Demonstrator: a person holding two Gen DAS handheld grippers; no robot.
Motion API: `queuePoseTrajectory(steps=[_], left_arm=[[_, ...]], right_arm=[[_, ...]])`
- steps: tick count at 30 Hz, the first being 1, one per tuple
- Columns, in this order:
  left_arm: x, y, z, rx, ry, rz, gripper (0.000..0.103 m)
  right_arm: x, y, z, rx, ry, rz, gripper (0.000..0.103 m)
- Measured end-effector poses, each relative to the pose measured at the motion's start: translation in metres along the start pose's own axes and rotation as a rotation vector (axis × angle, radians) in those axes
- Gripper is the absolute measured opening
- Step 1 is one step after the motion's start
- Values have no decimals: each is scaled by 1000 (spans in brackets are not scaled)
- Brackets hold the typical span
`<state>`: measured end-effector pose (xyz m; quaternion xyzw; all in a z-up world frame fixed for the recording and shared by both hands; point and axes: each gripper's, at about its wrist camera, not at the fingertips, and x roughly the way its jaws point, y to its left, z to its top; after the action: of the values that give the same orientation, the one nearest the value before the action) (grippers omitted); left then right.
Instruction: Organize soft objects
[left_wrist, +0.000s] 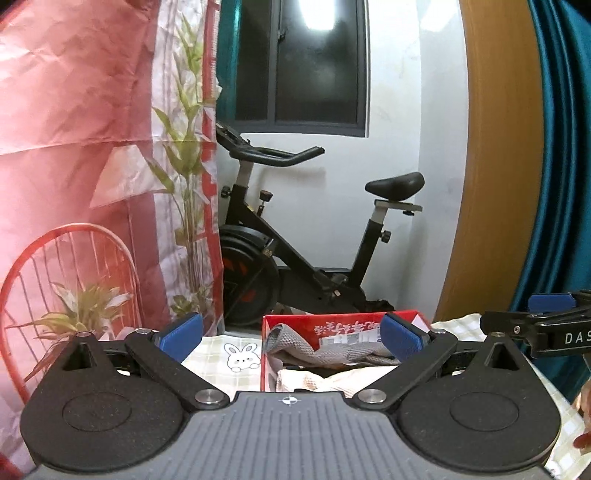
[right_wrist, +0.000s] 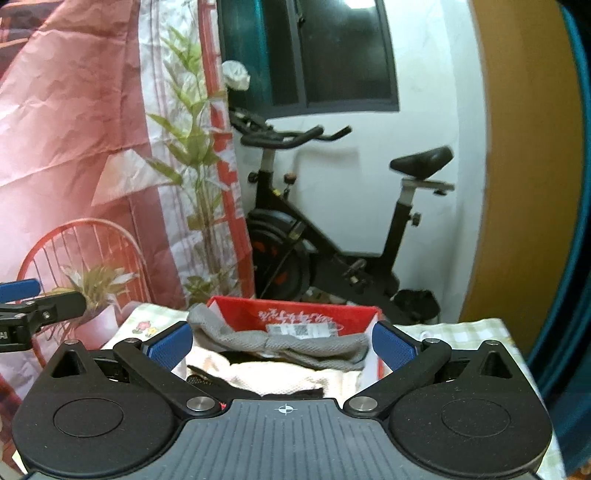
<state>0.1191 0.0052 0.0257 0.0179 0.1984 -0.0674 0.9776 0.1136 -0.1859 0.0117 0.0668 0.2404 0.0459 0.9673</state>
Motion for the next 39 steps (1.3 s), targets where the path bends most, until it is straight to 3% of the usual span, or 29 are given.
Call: queuePoseTrajectory(steps=[6,10,15,39], left_arm=[[-29,-12,6,51,-31,89,103],[-49,-13,13,10,-49,79,103],[-64,-20,14,55,-73,121,103],[-74,-16,7,0,-67,101,103]], right_arm=[[-33,7,0,13,-33,-26,103],[-50,12,-4,7,-46,-55,103],[-70,16,-8,16,-69,-53,103],[-96,19,-3,-3,-102,-46,103]])
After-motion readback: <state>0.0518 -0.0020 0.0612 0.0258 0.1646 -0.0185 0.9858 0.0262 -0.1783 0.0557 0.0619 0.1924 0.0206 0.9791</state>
